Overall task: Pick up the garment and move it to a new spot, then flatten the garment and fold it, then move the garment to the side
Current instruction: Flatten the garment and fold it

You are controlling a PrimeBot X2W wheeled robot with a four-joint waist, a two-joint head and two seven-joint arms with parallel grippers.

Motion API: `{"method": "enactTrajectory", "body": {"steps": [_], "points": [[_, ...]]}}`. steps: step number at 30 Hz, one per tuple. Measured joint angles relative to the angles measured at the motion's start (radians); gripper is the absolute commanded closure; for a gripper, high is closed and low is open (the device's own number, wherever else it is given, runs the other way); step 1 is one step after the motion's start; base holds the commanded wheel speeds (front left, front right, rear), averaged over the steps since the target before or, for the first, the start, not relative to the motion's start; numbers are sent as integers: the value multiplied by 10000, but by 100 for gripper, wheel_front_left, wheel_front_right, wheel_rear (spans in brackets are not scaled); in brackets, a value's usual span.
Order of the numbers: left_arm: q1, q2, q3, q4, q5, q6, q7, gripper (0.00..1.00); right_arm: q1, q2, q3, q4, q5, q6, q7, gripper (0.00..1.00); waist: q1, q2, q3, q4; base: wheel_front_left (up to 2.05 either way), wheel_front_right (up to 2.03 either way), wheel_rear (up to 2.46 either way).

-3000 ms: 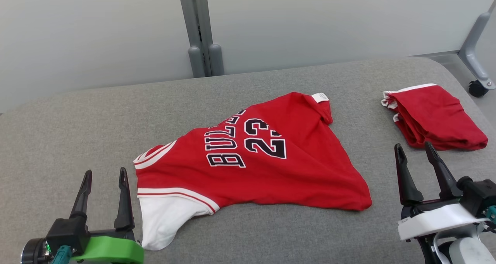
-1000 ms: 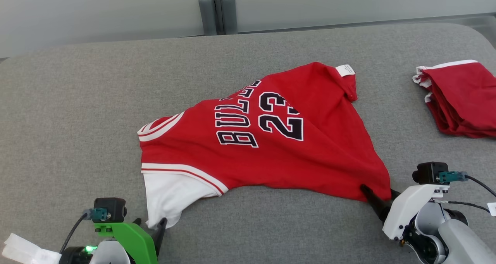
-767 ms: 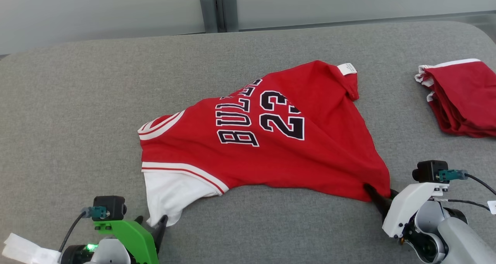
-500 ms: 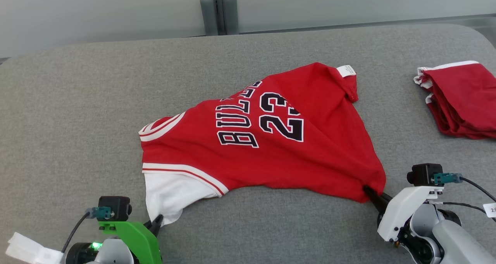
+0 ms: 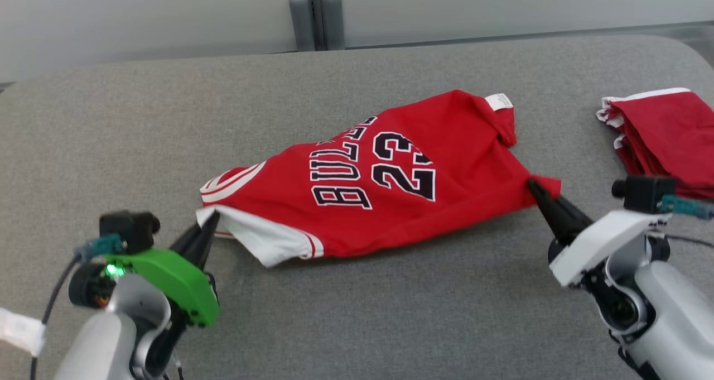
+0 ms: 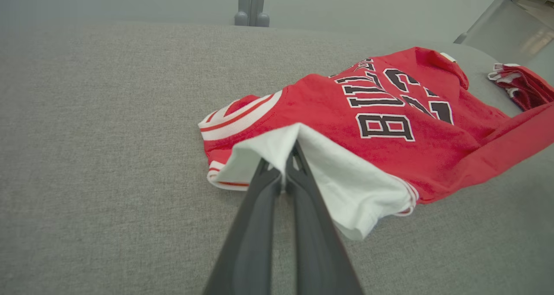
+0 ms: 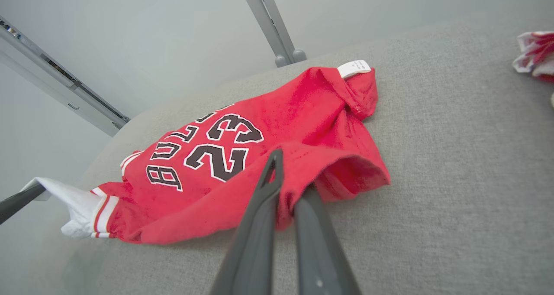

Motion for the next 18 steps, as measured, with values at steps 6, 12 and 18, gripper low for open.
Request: {"method": "enactTrajectory", "body": {"steps": [6, 12, 18], "points": [[-2813, 579, -330, 347, -42, 0, 13, 100, -2057, -288, -6, -337, 376, 0, 33, 100, 0, 0, 734, 20, 0, 0, 0], [-6404, 940, -928, 1559, 4, 0, -4, 100, -5348, -443, 190, 73, 725, 0, 629, 100, 0, 0, 1820, 37, 0, 0, 0], [-10307, 951, -1463, 3114, 270, -2, -489, 100, -9041, -431, 439, 1120, 742, 0, 777, 100, 3, 0, 3121, 78, 0, 0, 0]]}}
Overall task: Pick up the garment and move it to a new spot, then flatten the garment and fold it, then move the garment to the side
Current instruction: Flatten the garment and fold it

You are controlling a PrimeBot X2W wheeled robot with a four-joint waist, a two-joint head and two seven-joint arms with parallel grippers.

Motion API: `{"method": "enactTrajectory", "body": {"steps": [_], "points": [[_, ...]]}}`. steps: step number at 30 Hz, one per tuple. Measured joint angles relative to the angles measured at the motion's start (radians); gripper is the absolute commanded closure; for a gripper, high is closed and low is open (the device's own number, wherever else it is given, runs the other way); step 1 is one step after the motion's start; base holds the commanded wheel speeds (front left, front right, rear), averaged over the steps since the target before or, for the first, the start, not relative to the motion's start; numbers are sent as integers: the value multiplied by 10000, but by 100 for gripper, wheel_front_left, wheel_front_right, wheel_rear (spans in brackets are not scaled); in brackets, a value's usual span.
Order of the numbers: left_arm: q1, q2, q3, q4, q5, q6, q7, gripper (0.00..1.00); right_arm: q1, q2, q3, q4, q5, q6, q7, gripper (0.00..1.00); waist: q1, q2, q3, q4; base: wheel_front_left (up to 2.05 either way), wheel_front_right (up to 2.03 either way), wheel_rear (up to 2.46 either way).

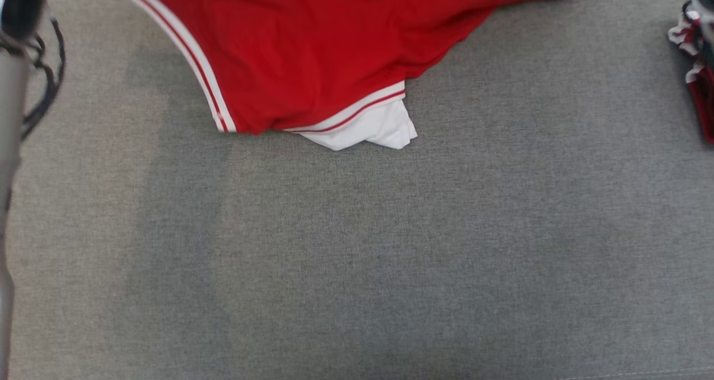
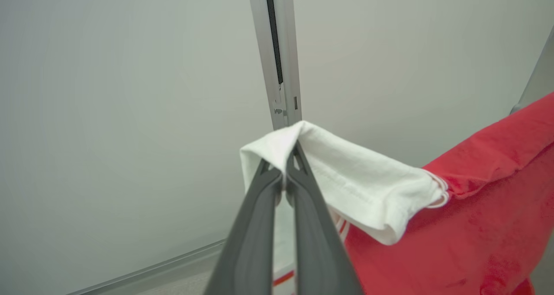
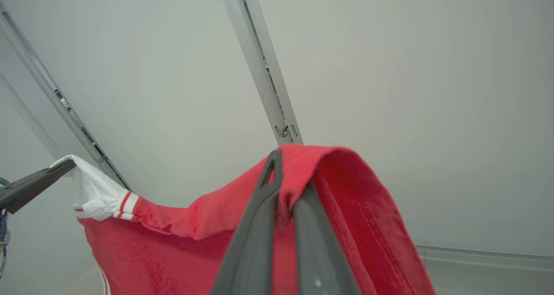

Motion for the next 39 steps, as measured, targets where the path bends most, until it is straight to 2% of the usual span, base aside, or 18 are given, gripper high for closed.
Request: {"method": "enactTrajectory", "body": {"steps": [4, 10, 15, 20, 24, 28, 30, 35, 39], "points": [[-2042, 15, -309, 1116, 100, 0, -539, 100, -1921, 182, 236, 711, 19, 2, -295, 100, 1, 0, 772, 29, 0, 0, 0], [-4440, 13, -362, 2481, 265, 0, -1336, 100, -4007, 251, 589, 1402, 69, 2, -838, 100, 1, 0, 1524, 39, 0, 0, 0], [-5694, 13, -556, 3398, 368, 0, -1787, 100, -4805, 322, 800, 1678, 556, 0, -1212, 100, 0, 0, 1568, -34, 0, 0, 0], [-6191, -10, -1099, 4027, 213, 0, -1693, 100, -5016, 201, 1430, 1689, 859, 0, -1233, 100, -3, 0, 1291, -92, 0, 0, 0], [-5907, -25, -1618, 4280, -397, 0, -1511, 100, -4492, 109, 2205, 1779, 1103, 0, -1035, 100, -3, 0, 1159, -87, 0, 0, 0], [-4913, 115, -2347, 4243, -1126, 0, -1149, 100, -3509, -8, 3122, 1804, 1365, 0, -926, 100, -3, 0, 964, -63, 0, 0, 0], [-3957, 481, -2963, 3998, -1795, 0, -742, 100, -2710, -107, 3758, 1705, 1845, 0, -750, 100, -2, 0, 734, -48, 0, 0, 0], [-2003, 966, -3701, 3302, -3513, 0, 161, 100, -1302, -353, 4884, 1348, 2343, 0, -754, 100, -3, 0, 224, -60, 0, 0, 0], [-480, 1659, -4301, 2577, -4727, 0, 872, 100, -38, -550, 5858, 897, 2901, 2, -410, 100, -3, 0, -347, -105, 0, 0, 0]]}}
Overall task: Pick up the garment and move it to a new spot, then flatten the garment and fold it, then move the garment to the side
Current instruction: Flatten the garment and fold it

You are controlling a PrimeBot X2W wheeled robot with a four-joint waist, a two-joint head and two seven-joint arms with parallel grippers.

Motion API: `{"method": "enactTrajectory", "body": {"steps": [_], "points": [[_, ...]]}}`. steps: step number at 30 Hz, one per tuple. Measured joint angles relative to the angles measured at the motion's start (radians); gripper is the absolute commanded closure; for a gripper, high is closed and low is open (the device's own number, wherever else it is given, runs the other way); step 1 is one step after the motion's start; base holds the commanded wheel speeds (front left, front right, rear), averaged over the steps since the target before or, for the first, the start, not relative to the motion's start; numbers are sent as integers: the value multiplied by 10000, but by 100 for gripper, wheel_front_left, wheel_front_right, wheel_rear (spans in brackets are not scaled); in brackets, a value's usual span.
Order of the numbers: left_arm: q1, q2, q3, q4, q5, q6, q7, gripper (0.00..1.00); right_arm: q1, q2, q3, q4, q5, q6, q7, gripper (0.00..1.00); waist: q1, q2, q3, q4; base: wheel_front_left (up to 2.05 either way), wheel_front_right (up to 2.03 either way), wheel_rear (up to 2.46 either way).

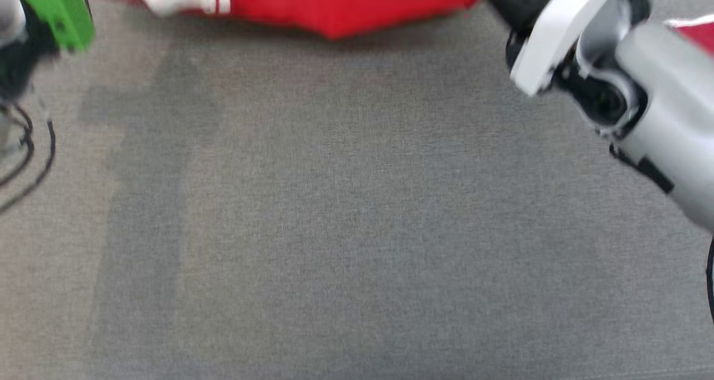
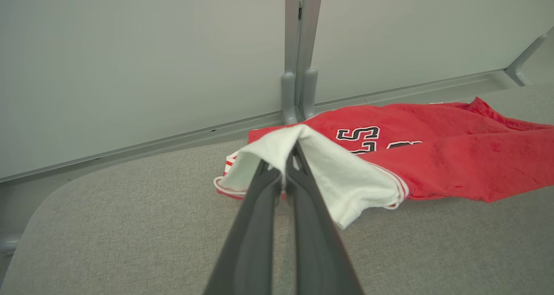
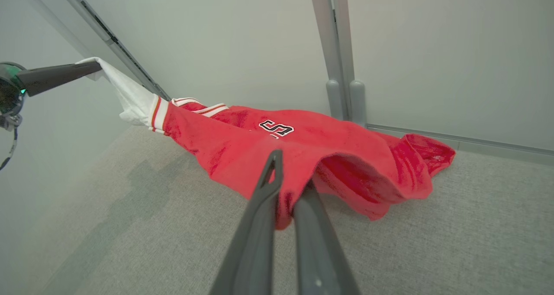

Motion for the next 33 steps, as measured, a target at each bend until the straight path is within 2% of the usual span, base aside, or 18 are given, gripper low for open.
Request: {"method": "enactTrajectory", "body": {"steps": [7, 12, 16, 25, 28, 33], "points": [[2658, 1285, -1124, -1881, -1624, 0, 1434, 100, 1753, -729, 1275, -855, 782, 0, 458, 100, 0, 0, -1172, -101, 0, 0, 0], [4040, 2174, -1628, -3131, -2366, 0, 2499, 100, 2804, -1329, 1877, -1375, 1266, 0, 869, 100, 0, 0, -2018, -172, 0, 0, 0], [5141, 2736, -2100, -4280, -2953, 224, 3465, 100, 3577, -1781, 2161, -1753, 1582, 0, 1365, 100, 0, 0, -2668, -230, 0, 0, 0], [7169, 4429, -2794, -7860, -4353, 1530, 4995, 100, 5125, -3239, 2414, -2763, 1985, 0, 2497, 100, 0, 0, -3815, -296, 0, 0, 0], [7550, 5024, -2836, -8888, -4796, 1969, 5183, 100, 5515, -3731, 2433, -3156, 2194, 0, 2838, 100, -1, 1, -4040, -294, 0, 0, 0], [7920, 5609, -2826, -9887, -5335, 2443, 5319, 100, 5863, -4263, 2458, -3735, 2523, 0, 3471, 100, -1, 0, -4107, -263, 0, 0, 0]]}}
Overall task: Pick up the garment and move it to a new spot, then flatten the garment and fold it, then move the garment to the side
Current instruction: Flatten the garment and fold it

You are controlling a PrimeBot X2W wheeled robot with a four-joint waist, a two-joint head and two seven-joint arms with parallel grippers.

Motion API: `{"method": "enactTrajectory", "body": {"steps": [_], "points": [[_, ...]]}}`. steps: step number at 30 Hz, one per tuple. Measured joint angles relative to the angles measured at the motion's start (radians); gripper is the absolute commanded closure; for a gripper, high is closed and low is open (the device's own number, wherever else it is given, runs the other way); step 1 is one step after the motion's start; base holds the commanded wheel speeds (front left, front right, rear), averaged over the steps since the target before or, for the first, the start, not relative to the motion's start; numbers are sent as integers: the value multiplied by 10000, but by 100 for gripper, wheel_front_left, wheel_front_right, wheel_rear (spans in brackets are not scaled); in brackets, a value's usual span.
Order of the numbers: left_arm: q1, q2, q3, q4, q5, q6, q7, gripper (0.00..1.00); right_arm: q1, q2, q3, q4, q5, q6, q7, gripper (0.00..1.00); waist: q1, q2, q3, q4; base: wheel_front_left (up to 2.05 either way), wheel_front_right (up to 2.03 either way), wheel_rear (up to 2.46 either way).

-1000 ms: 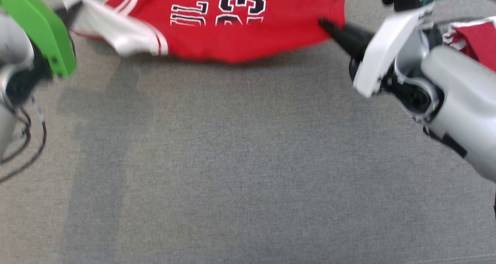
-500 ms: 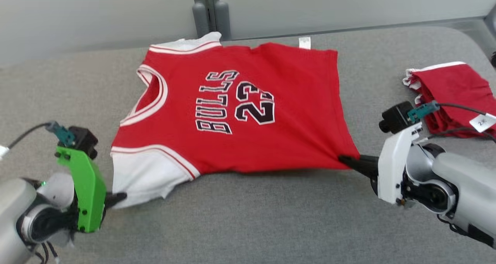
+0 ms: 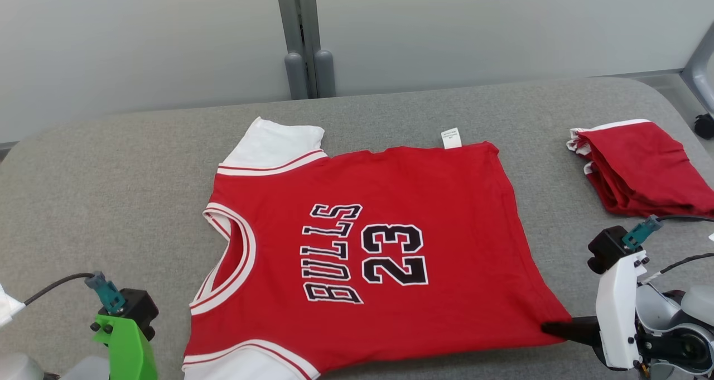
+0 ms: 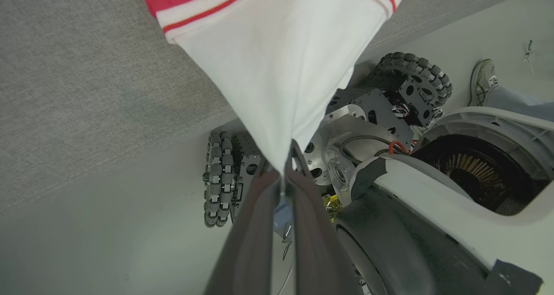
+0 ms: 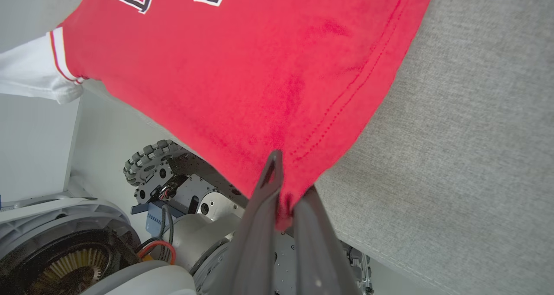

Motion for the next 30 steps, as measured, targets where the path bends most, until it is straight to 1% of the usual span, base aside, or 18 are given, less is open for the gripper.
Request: {"method": "enactTrajectory", "body": {"steps": [3, 8, 14, 19, 21, 23, 26, 30], "points": [[-11, 102, 182, -282, -100, 132, -29, 100, 7, -151, -36, -150, 192, 0, 257, 100, 0, 0, 95, -8, 0, 0, 0], [-507, -42, 424, -105, -173, 182, 282, 100, -235, -35, -173, 50, 389, 0, 690, 100, 0, 0, 375, -40, 0, 0, 0], [-1577, -717, 704, 780, -410, 253, 1133, 100, -896, 439, -428, 598, 830, 0, 1285, 100, 0, 0, 862, -108, 0, 0, 0], [-2588, -1538, 828, 1971, -414, 347, 1833, 100, -1409, 848, -545, 1296, 1124, 0, 1728, 100, 1, 0, 1304, -172, 0, 0, 0], [-2943, -1762, 784, 2439, -286, 433, 2069, 100, -1608, 1005, -571, 1601, 1229, 0, 1858, 100, 1, 0, 1449, -203, 0, 0, 0], [-3326, -1868, 665, 3012, 81, 485, 2299, 100, -1848, 1145, -619, 1954, 1289, 0, 1954, 100, 1, 0, 1580, -247, 0, 0, 0], [-3626, -2075, 594, 3639, 240, 487, 2514, 100, -2005, 1306, -614, 2299, 1360, 0, 2080, 100, 0, 0, 1702, -313, 0, 0, 0], [-3895, -2449, 677, 4169, 274, 337, 2495, 100, -2136, 1411, -616, 2512, 1398, 0, 2127, 100, 1, 0, 1801, -369, 0, 0, 0]]}}
